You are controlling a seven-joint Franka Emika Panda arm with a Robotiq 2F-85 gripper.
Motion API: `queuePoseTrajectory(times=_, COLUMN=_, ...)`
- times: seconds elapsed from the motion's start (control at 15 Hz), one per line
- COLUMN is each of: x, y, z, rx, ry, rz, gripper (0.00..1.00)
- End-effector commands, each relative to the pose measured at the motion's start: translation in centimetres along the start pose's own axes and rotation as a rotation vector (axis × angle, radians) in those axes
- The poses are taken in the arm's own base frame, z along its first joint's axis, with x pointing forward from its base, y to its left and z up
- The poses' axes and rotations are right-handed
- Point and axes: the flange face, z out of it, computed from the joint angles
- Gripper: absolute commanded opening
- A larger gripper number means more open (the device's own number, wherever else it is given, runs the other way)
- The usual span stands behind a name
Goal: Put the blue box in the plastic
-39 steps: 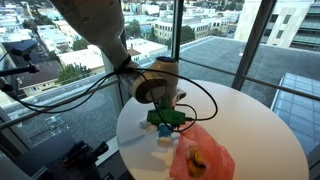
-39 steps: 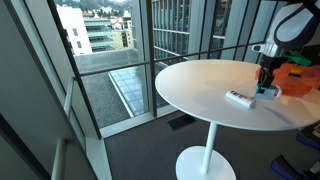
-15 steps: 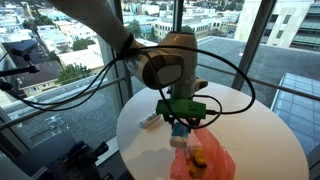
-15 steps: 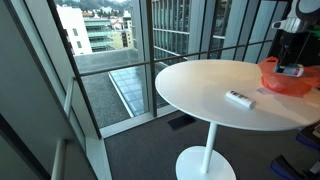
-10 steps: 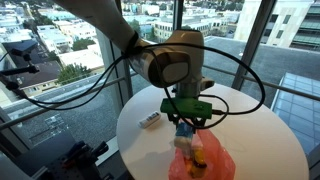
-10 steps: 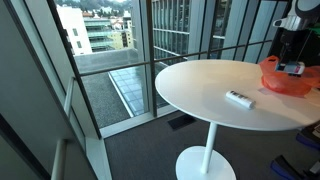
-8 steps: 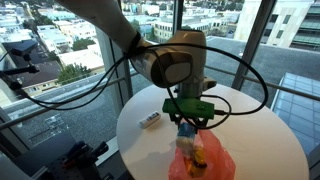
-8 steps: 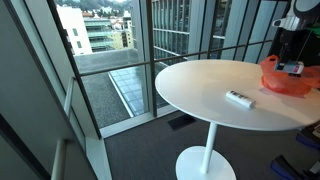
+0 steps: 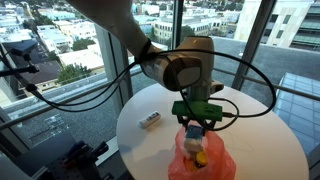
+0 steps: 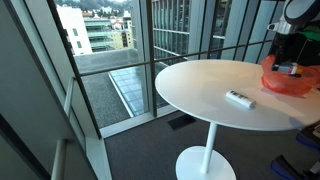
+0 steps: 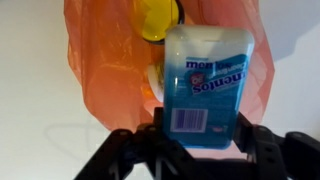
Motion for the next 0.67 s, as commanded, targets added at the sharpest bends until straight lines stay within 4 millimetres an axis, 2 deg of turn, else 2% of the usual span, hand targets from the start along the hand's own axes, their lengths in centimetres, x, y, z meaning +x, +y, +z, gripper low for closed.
queuePoseTrajectory(times=0.0, x=1.4, y=1.0, z=0.9, rx=-0.013, ry=-0.013, rz=0.012, gripper=0.4)
queuePoseTrajectory(times=0.4, x=2.4, y=0.4, z=2.6, rx=0.002, ry=-0.036, rz=-0.007, gripper=0.4)
queuePoseTrajectory(times=0.53, x=2.4, y=0.1, z=2.8, rx=0.002, ry=-0.042, rz=-0.009, gripper=0.78)
queuePoseTrajectory(times=0.6, x=2.3, y=0.0, z=2.7, rx=0.001, ry=-0.044, rz=-0.009, gripper=0.92)
